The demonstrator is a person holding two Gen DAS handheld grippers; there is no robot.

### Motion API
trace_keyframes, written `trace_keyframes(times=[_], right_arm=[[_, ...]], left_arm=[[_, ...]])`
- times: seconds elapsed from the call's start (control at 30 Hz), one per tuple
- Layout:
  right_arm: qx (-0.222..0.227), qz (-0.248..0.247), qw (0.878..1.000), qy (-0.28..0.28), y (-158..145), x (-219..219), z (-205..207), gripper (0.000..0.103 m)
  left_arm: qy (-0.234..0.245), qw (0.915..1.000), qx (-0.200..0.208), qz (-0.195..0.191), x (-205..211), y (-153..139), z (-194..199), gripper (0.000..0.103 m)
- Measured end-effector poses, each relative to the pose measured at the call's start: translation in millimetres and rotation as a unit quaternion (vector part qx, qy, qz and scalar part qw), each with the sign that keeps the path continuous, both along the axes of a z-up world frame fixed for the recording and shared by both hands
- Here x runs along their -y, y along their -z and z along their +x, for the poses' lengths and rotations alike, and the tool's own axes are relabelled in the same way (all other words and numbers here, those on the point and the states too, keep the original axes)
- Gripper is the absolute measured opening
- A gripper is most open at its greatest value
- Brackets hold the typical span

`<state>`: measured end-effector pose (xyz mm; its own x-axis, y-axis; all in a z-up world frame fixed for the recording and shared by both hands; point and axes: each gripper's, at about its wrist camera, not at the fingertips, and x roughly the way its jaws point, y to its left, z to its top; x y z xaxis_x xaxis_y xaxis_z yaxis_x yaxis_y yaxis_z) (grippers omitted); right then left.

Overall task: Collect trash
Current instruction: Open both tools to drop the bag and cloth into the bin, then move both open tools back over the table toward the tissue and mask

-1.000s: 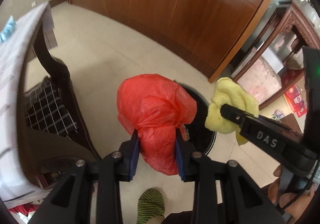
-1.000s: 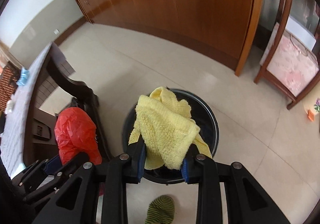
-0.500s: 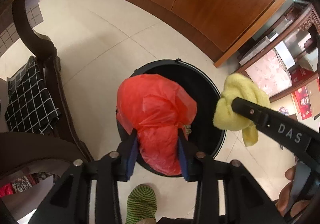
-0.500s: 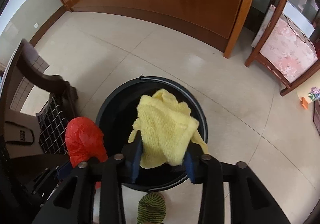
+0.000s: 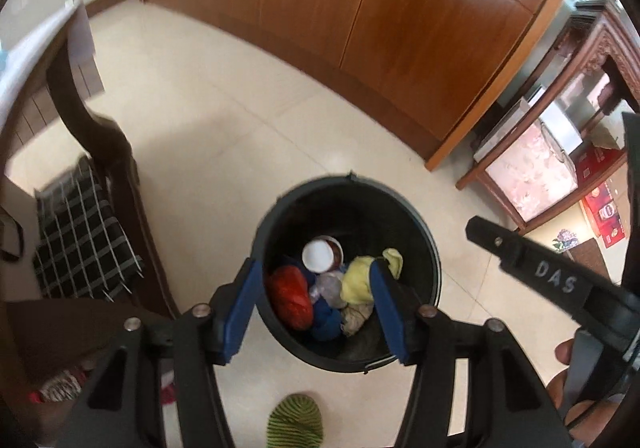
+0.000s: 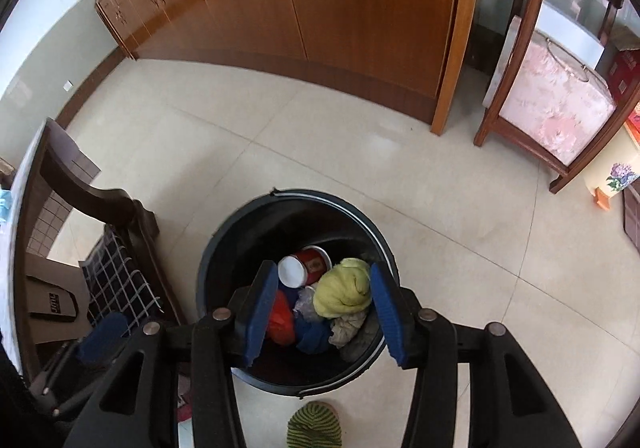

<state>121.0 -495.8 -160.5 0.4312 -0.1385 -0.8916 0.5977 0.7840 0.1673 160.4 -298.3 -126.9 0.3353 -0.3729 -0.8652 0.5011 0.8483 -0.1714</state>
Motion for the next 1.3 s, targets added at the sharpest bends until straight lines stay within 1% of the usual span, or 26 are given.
trace_keyframes(times=[0.13,0.23,0.33,0.4,0.53,0.6,0.73,0.83,1.03,1.17,1.3], right_arm=[[0.023,-0.009,1.000,-0.003,-21,-13,-8,0.051],[0.050,-0.009,0.999,-0.008,-40,-27,-14,0.052],[0.073,-0.008,0.997,-0.018,-58,-41,-16,0.056],[0.092,-0.015,0.995,-0.032,-75,-57,-14,0.060],[0.125,-0.033,0.990,-0.065,-106,-91,-6,0.064],[0.135,-0.035,0.987,-0.082,-116,-107,1,0.067],[0.156,-0.042,0.979,-0.126,-136,-146,21,0.069],[0.169,-0.037,0.971,-0.163,-147,-180,41,0.070],[0.184,-0.030,0.958,-0.220,-159,-238,77,0.070],[0.184,-0.023,0.950,-0.252,-158,-272,104,0.071],[0.184,-0.021,0.943,-0.275,-156,-302,125,0.071]], left_arm=[[0.003,0.9993,0.035,-0.008,-11,-29,-8,0.058],[-0.006,0.9985,0.050,-0.022,-25,-49,-10,0.058],[-0.022,0.9971,0.064,-0.036,-44,-68,-10,0.058],[-0.034,0.9958,0.076,-0.037,-59,-79,-10,0.058],[-0.066,0.9921,0.100,-0.035,-92,-98,-7,0.058],[-0.085,0.9896,0.109,-0.039,-112,-108,-4,0.058],[-0.127,0.9828,0.130,-0.031,-156,-123,5,0.058],[-0.159,0.9774,0.138,-0.023,-187,-128,14,0.058],[-0.224,0.9645,0.140,-0.007,-251,-131,34,0.058],[-0.264,0.9549,0.137,-0.002,-287,-130,49,0.058],[-0.289,0.9490,0.127,0.002,-317,-125,65,0.058]])
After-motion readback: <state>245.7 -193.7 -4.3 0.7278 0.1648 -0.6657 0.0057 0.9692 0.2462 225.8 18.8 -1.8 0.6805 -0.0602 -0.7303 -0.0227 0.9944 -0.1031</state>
